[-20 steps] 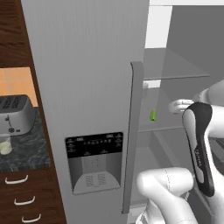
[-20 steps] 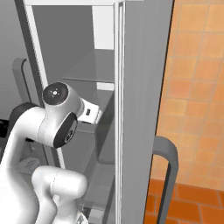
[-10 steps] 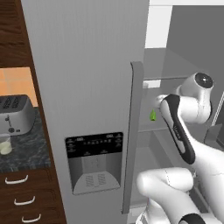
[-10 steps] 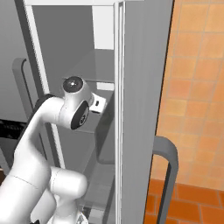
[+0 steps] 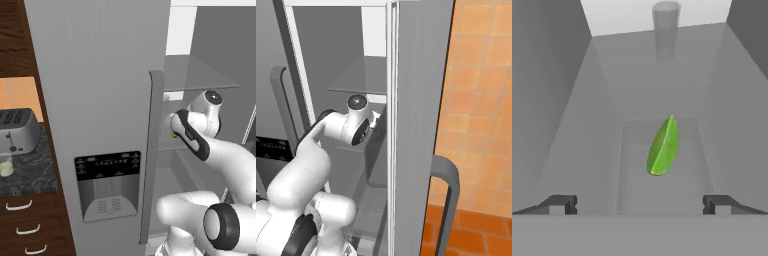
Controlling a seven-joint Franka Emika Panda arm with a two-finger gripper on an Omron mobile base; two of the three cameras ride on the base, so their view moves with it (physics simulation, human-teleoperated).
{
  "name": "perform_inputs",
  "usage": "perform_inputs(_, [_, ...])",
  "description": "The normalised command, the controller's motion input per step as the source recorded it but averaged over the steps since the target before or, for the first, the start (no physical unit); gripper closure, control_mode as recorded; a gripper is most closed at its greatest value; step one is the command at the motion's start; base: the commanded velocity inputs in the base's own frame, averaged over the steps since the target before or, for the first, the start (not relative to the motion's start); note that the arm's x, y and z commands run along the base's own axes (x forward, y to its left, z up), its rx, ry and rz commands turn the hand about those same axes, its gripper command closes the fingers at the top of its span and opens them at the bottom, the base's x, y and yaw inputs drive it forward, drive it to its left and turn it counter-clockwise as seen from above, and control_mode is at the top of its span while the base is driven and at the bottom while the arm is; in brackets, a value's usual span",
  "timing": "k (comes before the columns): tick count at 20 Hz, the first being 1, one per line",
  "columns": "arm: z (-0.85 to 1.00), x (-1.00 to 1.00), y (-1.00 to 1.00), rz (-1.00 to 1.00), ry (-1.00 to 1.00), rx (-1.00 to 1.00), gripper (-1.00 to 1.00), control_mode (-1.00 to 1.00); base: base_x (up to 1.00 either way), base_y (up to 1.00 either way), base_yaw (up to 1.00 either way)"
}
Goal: Grab a lemon wedge from the fridge and one ice cube from the ice bowl, and put them in the glass of lemonade.
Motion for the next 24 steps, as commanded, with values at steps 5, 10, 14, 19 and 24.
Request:
perform_inputs(5, [-0.3,0.59,-0.02,0.04,0.06,0.0,-1.0,-1.0,0.0,0.0,0.0])
perform_inputs(10, [-0.07,0.23,-0.03,0.0,0.25,-0.01,-1.0,-1.0,0.0,0.0,0.0])
perform_inputs(14, [-0.26,0.22,-0.09,-0.01,0.13,0.0,-1.0,-1.0,0.0,0.0,0.0])
perform_inputs(19, [-0.42,0.04,-0.1,-0.01,0.0,0.0,-1.0,-1.0,0.0,0.0,0.0])
perform_inputs(24, [-0.06,0.15,-0.21,-0.03,0.0,0.0,-1.0,-1.0,0.0,0.0,0.0])
